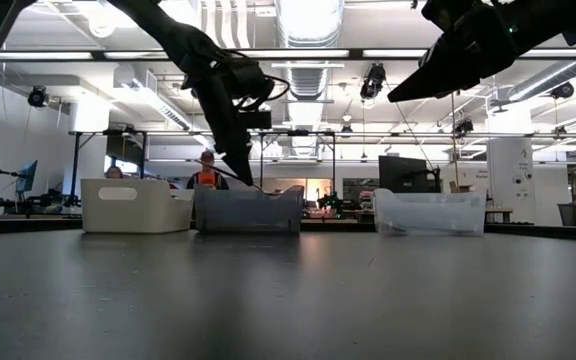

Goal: Sort silverware by color (type)
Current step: Put the gold spoon into the black bin, then return to Home Position

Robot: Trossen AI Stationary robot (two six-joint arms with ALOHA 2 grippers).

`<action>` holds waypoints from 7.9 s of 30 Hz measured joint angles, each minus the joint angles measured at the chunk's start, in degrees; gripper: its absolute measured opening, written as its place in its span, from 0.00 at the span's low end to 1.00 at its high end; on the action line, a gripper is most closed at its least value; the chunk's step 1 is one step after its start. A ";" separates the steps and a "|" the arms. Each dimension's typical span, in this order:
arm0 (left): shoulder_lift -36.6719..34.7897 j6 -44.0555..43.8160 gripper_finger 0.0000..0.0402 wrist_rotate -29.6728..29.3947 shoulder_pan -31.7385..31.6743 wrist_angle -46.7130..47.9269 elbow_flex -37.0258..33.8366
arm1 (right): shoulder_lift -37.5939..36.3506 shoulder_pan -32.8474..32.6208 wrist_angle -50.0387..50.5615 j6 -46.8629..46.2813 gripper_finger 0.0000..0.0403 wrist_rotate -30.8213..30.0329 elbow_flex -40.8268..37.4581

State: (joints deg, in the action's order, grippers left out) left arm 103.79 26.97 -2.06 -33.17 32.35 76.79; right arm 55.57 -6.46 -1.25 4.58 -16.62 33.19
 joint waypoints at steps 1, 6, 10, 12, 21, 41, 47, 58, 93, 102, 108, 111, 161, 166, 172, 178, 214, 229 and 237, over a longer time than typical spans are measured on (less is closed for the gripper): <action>0.00 0.01 0.00 -0.03 -0.07 -0.06 0.00 | 0.00 0.00 -0.01 0.00 0.02 0.00 0.00; 1.00 0.18 0.00 0.16 -0.39 -1.92 0.34 | 0.00 0.00 -0.05 -0.04 0.02 0.00 0.00; 2.75 1.06 0.00 0.10 -0.49 -2.16 0.34 | 0.00 0.00 0.04 -0.04 0.02 0.00 0.00; 3.36 1.06 0.00 0.11 -0.48 -2.30 0.34 | 0.00 0.00 0.08 -0.04 0.02 0.00 0.00; 5.19 2.13 0.00 1.35 -0.63 -5.06 0.33 | 0.00 0.00 0.56 -0.04 0.02 0.00 0.00; 6.86 2.57 0.01 3.24 -1.57 -9.16 0.33 | 0.00 0.02 0.56 0.02 0.02 -0.02 0.00; 6.86 2.36 0.02 3.23 -1.83 -9.85 0.33 | 0.00 0.02 0.56 0.00 0.02 -0.02 0.00; 6.86 1.04 0.05 3.18 -1.99 -9.68 -0.21 | 0.00 0.02 0.54 0.14 0.02 -0.02 0.00; -9.22 -10.54 0.07 5.25 10.90 -11.56 -8.42 | 0.00 0.02 -3.13 3.23 0.02 0.52 -0.17; -23.25 -9.46 0.07 7.64 17.58 -28.73 -25.78 | 0.00 1.98 -11.50 8.19 0.02 3.64 -2.23; -35.30 -9.63 0.07 7.54 17.32 -33.41 -36.18 | 0.00 7.48 -12.42 9.22 0.02 8.13 -2.23; -41.49 -10.34 0.07 7.56 17.31 -34.84 -40.17 | 0.00 11.17 -12.65 9.60 0.02 12.61 -2.25; -92.11 -24.01 0.00 11.19 10.36 -42.59 -72.12 | -39.15 28.12 -8.56 1.86 0.02 21.55 -25.01; -97.42 -27.71 0.00 13.67 10.38 -42.50 -75.41 | -46.22 28.17 -3.06 1.90 0.02 21.35 -25.92; -103.50 -28.64 0.00 13.65 10.34 -35.91 -73.19 | -54.82 28.26 4.72 1.82 0.02 19.38 -25.53; -103.72 -28.00 0.00 13.63 10.29 -31.94 -72.59 | -54.67 28.26 4.75 2.34 0.02 19.51 -26.72; -103.08 -29.62 0.00 -0.93 10.25 -34.35 -75.85 | -54.66 28.24 0.39 -3.54 0.02 17.05 -32.54; -102.97 -29.62 0.00 -0.95 10.25 -34.45 -75.78 | -54.66 28.24 0.43 -3.54 0.02 17.05 -32.57; -102.97 -29.65 0.00 -0.95 10.25 -34.46 -75.76 | -54.66 28.24 0.45 -3.54 0.02 17.02 -32.57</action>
State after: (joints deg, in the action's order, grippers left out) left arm 0.82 -2.68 -3.01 -22.92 -2.11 1.04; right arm 0.91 21.78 -0.80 1.04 0.40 0.62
